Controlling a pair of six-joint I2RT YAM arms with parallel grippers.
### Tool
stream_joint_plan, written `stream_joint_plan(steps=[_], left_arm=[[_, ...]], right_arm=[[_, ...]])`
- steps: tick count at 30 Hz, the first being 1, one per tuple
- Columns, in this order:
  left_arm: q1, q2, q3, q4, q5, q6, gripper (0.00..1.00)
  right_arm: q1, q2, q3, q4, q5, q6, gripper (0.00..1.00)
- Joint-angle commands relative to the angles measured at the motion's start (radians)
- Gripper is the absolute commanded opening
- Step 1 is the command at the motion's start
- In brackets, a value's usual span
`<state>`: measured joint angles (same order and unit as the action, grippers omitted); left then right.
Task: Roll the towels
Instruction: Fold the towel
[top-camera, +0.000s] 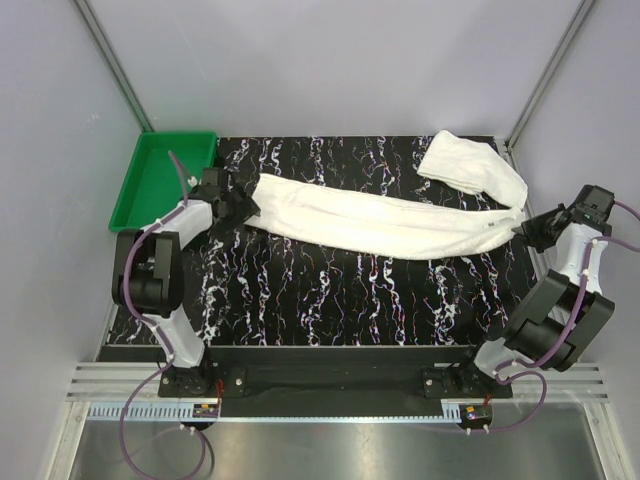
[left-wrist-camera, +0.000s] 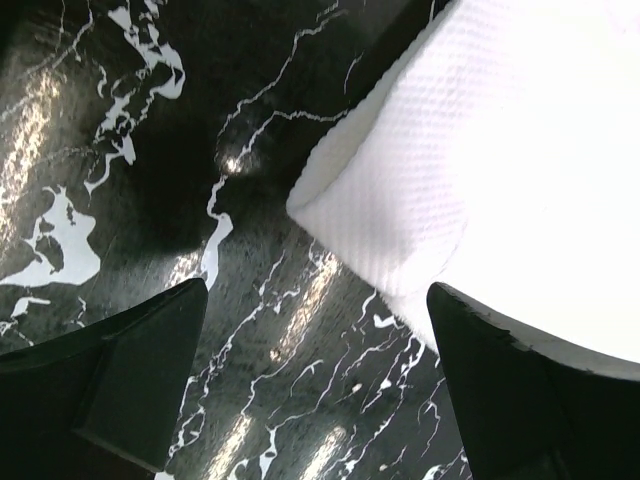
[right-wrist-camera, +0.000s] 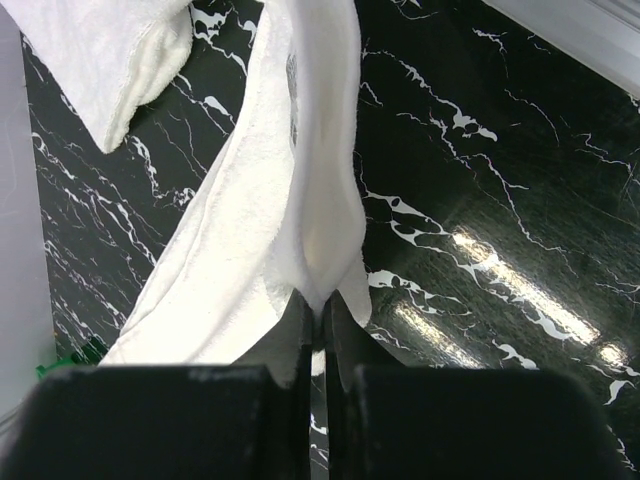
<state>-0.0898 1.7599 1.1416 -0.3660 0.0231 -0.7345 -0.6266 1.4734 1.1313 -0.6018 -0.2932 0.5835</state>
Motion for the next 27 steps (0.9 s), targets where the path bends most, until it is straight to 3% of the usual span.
stream_joint_plan(steps=[1, 6, 9, 13, 14, 17, 19, 27], left_arm=[[-0.005, 0.041, 0.043, 0.052, -0.058, -0.029, 0.99], [-0.007, 0.144, 0.101, 0.049, -0.055, -0.031, 0.99], [-0.011, 0.193, 0.141, 0.052, -0.046, -0.023, 0.86], [-0.022, 0.21, 0.152, 0.064, -0.046, -0.013, 0.44], [-0.025, 0.208, 0.15, 0.068, -0.042, -0.011, 0.26], [-0.036, 0.19, 0.141, 0.053, -0.029, 0.003, 0.05], [-0.045, 0.147, 0.104, 0.052, -0.038, 0.01, 0.0], [-0.087, -0.054, -0.136, 0.05, -0.071, 0.023, 0.0]], right_arm=[[0.002, -0.021, 0.033, -0.001, -0.02, -0.001, 0.0], [0.002, 0.002, 0.018, 0.02, -0.04, 0.001, 0.0], [0.001, 0.014, 0.019, 0.027, -0.038, -0.002, 0.0], [0.028, 0.019, 0.027, 0.036, -0.038, -0.002, 0.0], [0.066, 0.019, 0.042, 0.034, -0.032, -0.004, 0.0], [0.146, 0.039, 0.109, 0.001, 0.006, -0.013, 0.0], [0.234, 0.073, 0.152, -0.033, 0.019, -0.016, 0.0], [0.548, 0.255, 0.425, -0.217, 0.028, -0.111, 0.0]])
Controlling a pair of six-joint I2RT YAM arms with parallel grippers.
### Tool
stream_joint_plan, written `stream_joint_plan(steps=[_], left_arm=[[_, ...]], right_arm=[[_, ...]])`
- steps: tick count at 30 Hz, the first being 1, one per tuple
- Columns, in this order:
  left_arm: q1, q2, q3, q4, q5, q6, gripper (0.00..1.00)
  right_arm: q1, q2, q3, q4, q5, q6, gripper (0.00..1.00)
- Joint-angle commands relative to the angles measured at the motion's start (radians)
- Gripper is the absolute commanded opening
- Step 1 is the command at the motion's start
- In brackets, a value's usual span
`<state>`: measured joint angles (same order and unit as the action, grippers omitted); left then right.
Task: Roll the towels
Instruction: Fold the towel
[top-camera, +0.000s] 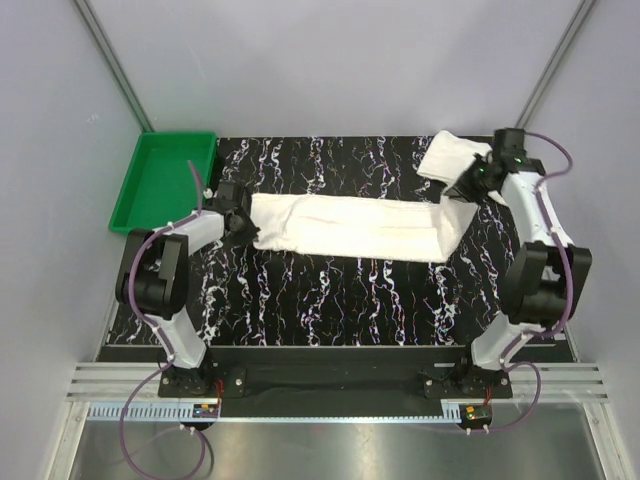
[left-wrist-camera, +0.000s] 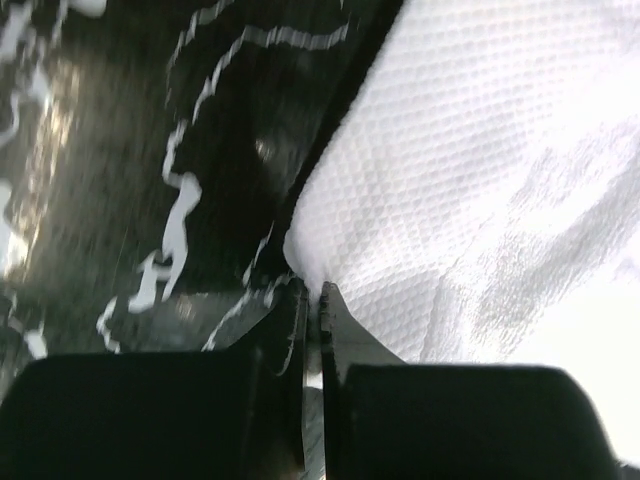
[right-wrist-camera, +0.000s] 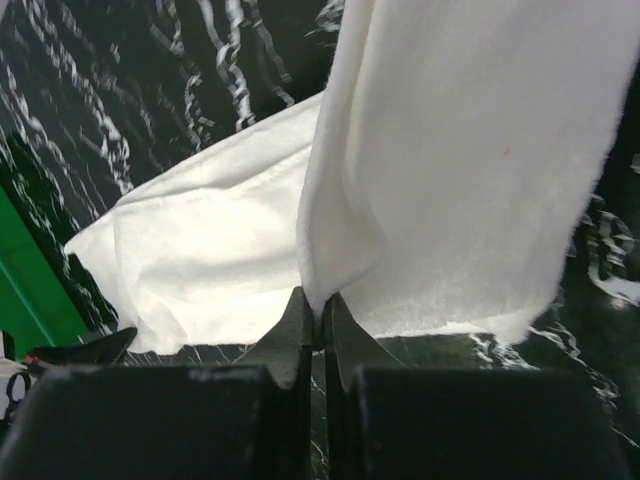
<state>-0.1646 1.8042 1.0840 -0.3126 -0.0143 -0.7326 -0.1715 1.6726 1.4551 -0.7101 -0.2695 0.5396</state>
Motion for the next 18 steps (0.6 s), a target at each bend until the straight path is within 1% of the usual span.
stream_joint_plan(steps=[1, 3, 4, 5, 6, 7, 8, 9, 10, 11, 12, 14, 17, 18], left_arm=[[-0.013, -0.135, -0.097, -0.008, -0.045, 0.03, 0.0], [-0.015, -0.164, -0.137, -0.028, -0.072, 0.041, 0.0], [-0.015, -0.187, -0.147, -0.046, -0.079, 0.053, 0.0], [-0.015, -0.198, -0.159, -0.051, -0.078, 0.059, 0.0], [-0.015, -0.219, -0.18, -0.055, -0.079, 0.065, 0.02], [-0.015, -0.229, -0.193, -0.054, -0.076, 0.07, 0.12], [-0.015, -0.239, -0.205, -0.049, -0.067, 0.074, 0.26], [-0.015, -0.259, -0.225, -0.045, -0.065, 0.081, 0.45], [-0.015, -0.27, -0.231, -0.04, -0.062, 0.087, 0.82], [-0.015, -0.281, -0.239, -0.04, -0.059, 0.088, 0.94], [-0.015, -0.299, -0.237, -0.046, -0.059, 0.091, 0.99], [-0.015, -0.319, -0.23, -0.065, -0.049, 0.091, 0.99], [-0.015, -0.359, -0.226, -0.075, -0.029, 0.088, 0.99], [-0.015, -0.376, -0.225, -0.08, -0.023, 0.09, 0.99]], right_arm=[[0.162, 0.091, 0.128, -0.124, 0.007, -0.076, 0.0], [0.236, 0.114, 0.186, -0.146, 0.006, -0.102, 0.0], [0.306, 0.133, 0.203, -0.153, 0.012, -0.11, 0.0], [0.337, 0.141, 0.238, -0.16, 0.012, -0.115, 0.0], [0.372, 0.15, 0.257, -0.173, 0.015, -0.115, 0.0], [0.401, 0.17, 0.277, -0.181, 0.021, -0.113, 0.0], [0.462, 0.177, 0.315, -0.187, 0.032, -0.109, 0.0], [0.489, 0.187, 0.332, -0.19, 0.032, -0.104, 0.0], [0.515, 0.206, 0.365, -0.19, 0.035, -0.09, 0.0], [0.573, 0.22, 0.385, -0.195, 0.044, -0.086, 0.0], [0.596, 0.231, 0.407, -0.201, 0.047, -0.079, 0.0], [0.671, 0.272, 0.467, -0.215, 0.074, -0.061, 0.0], [0.734, 0.334, 0.545, -0.21, 0.087, -0.029, 0.0], [0.777, 0.37, 0.566, -0.213, 0.095, -0.011, 0.0]])
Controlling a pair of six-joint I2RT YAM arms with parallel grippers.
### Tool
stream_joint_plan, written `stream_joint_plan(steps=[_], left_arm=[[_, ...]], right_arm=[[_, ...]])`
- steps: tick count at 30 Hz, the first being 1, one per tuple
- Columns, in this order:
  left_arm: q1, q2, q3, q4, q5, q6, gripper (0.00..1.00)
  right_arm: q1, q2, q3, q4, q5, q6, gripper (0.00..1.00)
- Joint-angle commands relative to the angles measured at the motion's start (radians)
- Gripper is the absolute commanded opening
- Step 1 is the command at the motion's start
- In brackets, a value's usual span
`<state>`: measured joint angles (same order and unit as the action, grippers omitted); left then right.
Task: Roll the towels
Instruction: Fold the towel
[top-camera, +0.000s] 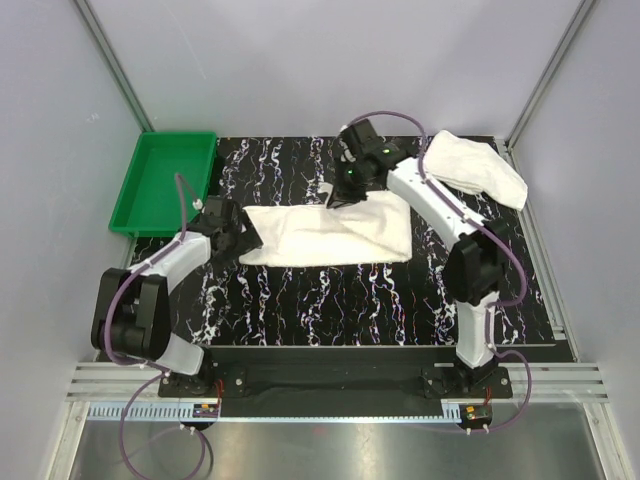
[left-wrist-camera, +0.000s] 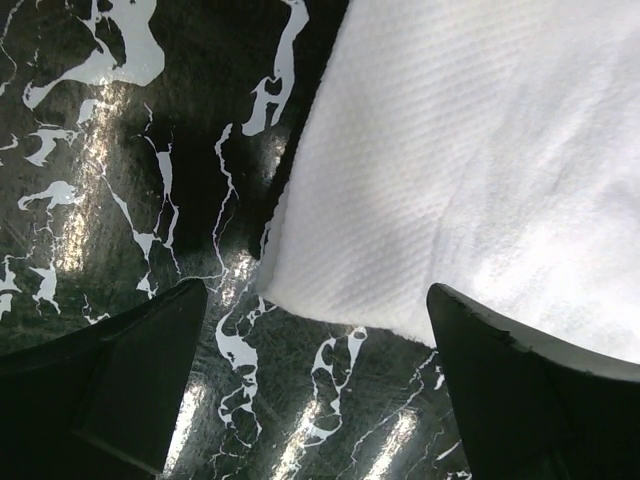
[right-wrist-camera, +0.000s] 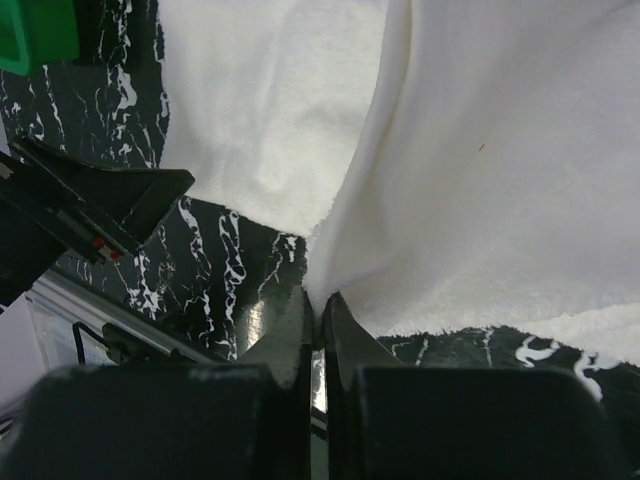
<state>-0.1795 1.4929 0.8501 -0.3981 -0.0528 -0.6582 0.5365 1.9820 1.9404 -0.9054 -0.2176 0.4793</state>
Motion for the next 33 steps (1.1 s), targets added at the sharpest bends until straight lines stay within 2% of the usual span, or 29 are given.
stream_joint_plan(steps=[1, 7, 16, 25, 33], left_arm=[[0.0, -0.069, 0.01, -0.001, 0.022, 0.017, 0.99], [0.0, -0.137, 0.014, -0.051, 0.037, 0.029, 0.99], [0.035, -0.249, 0.044, -0.153, 0.047, 0.094, 0.99], [0.075, -0.332, 0.021, -0.186, 0.044, 0.141, 0.99], [0.146, -0.408, 0.033, -0.238, 0.047, 0.184, 0.99]], right_arm=[[0.088, 0.078, 0.127, -0.017, 0.049, 0.059, 0.0], [0.181, 0.208, 0.296, -0.007, 0.104, 0.142, 0.0], [0.246, 0.333, 0.494, 0.0, 0.119, 0.191, 0.0], [0.327, 0.305, 0.457, 0.154, 0.211, 0.209, 0.0], [0.399, 0.291, 0.405, 0.393, 0.213, 0.231, 0.0]])
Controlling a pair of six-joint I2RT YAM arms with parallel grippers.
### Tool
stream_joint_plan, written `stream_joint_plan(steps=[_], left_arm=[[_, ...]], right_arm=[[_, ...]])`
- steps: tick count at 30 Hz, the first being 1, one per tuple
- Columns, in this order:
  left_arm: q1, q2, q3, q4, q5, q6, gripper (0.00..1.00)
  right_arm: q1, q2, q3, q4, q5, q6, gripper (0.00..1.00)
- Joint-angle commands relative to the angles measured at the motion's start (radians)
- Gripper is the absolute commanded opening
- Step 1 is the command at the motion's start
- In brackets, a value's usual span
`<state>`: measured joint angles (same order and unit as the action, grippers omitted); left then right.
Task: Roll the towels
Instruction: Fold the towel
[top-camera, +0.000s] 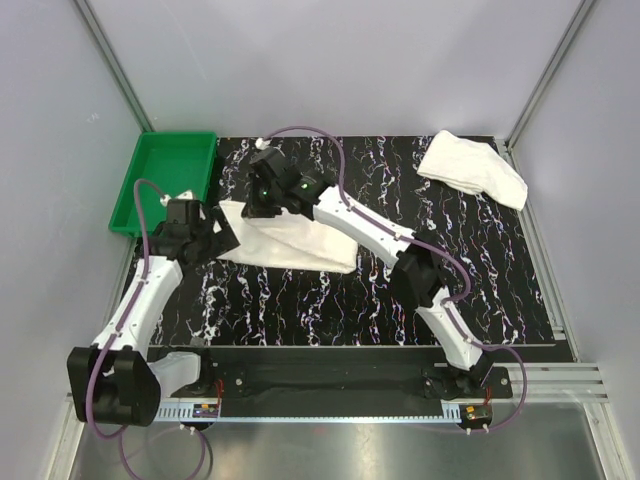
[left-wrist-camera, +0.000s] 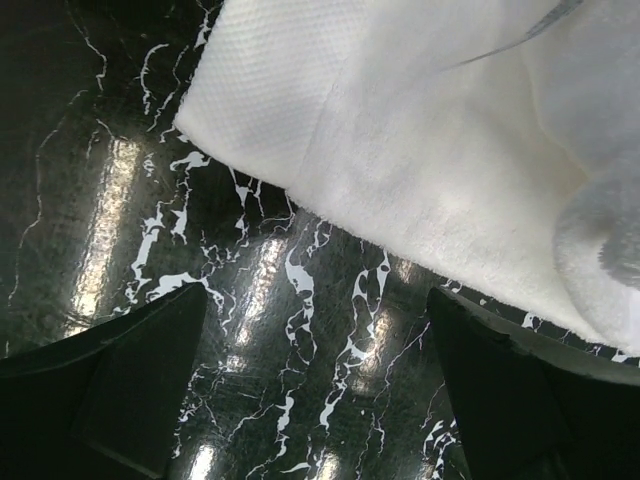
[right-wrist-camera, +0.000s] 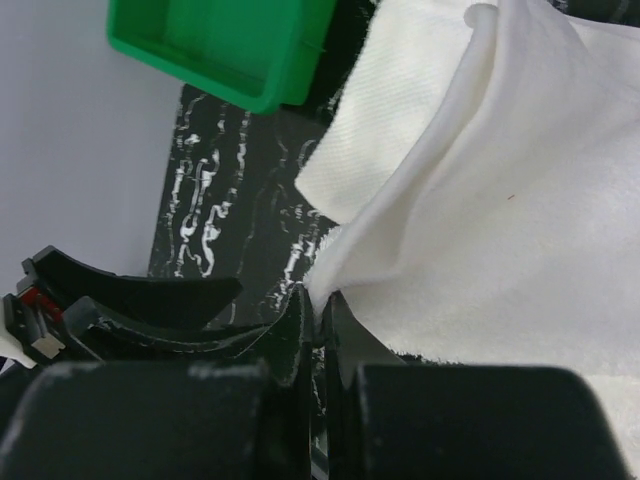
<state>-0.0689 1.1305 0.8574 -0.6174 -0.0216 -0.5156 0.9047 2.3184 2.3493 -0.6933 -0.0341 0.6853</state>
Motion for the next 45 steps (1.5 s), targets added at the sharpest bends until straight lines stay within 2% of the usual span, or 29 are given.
stream_joint_plan(steps=[1, 6, 8, 9, 10, 11, 12, 14, 16, 17, 18, 21, 23, 25, 26, 29, 32, 36, 41, 45], left_arm=[[0.046, -0.051, 0.028, -0.022, 0.015, 0.048, 0.99], [0.127, -0.103, 0.006, -0.036, 0.015, 0.074, 0.99], [0.152, -0.118, -0.003, -0.035, 0.017, 0.086, 0.99], [0.173, -0.118, -0.007, -0.03, 0.015, 0.091, 0.99], [0.181, -0.117, -0.008, -0.031, 0.041, 0.092, 0.99], [0.188, -0.109, -0.006, -0.033, 0.046, 0.097, 0.99], [0.196, -0.106, -0.006, -0.035, 0.049, 0.098, 0.99], [0.198, -0.1, -0.008, -0.03, 0.054, 0.097, 0.99], [0.198, -0.1, -0.02, -0.022, 0.058, 0.095, 0.99], [0.199, -0.101, -0.02, -0.018, 0.06, 0.097, 0.99], [0.199, -0.101, -0.021, -0.018, 0.061, 0.095, 0.99], [0.199, -0.103, -0.021, -0.015, 0.063, 0.1, 0.99], [0.199, -0.104, -0.021, -0.015, 0.064, 0.104, 0.99], [0.199, -0.101, -0.023, -0.015, 0.068, 0.104, 0.99], [0.201, -0.1, -0.023, -0.015, 0.071, 0.104, 0.99], [0.199, -0.083, -0.026, -0.012, 0.078, 0.103, 0.99], [0.199, -0.064, -0.024, -0.008, 0.094, 0.103, 0.99], [0.199, -0.057, -0.024, -0.008, 0.1, 0.109, 0.99], [0.199, -0.06, -0.031, -0.005, 0.107, 0.112, 0.99], [0.198, -0.057, -0.031, -0.004, 0.103, 0.112, 0.99]], right_arm=[[0.048, -0.045, -0.021, 0.213, 0.03, 0.031, 0.0], [0.076, 0.054, -0.03, 0.425, -0.013, 0.103, 0.0], [0.079, 0.097, -0.024, 0.525, -0.081, 0.138, 0.04], [0.08, 0.148, 0.004, 0.549, -0.099, 0.157, 0.34], [0.08, 0.179, 0.036, 0.56, -0.145, 0.16, 0.57], [0.082, 0.243, 0.077, 0.534, -0.17, 0.161, 0.9], [0.08, 0.269, 0.155, 0.513, -0.193, 0.157, 1.0], [0.082, 0.277, 0.183, 0.454, -0.219, 0.145, 1.0], [0.08, 0.212, 0.064, 0.462, -0.195, 0.112, 1.0], [0.08, 0.109, -0.009, 0.516, -0.175, 0.09, 1.0], [0.077, 0.057, -0.153, 0.547, -0.152, 0.076, 1.0], [0.06, -0.129, -0.333, 0.587, -0.073, 0.034, 1.0], [0.037, -0.253, -0.393, 0.548, -0.052, 0.017, 1.0], [0.014, -0.344, -0.523, 0.525, 0.002, -0.01, 1.0], [0.007, -0.438, -0.574, 0.512, 0.028, -0.016, 1.0], [-0.058, -0.595, -0.824, 0.462, 0.106, 0.011, 1.0], [-0.159, -0.668, -0.938, 0.382, 0.097, 0.071, 1.0], [-0.225, -0.688, -1.102, 0.339, 0.037, 0.092, 0.98], [-0.227, -0.665, -1.197, 0.405, -0.07, 0.114, 0.85], [-0.227, -0.651, -1.3, 0.483, -0.104, 0.141, 0.82]])
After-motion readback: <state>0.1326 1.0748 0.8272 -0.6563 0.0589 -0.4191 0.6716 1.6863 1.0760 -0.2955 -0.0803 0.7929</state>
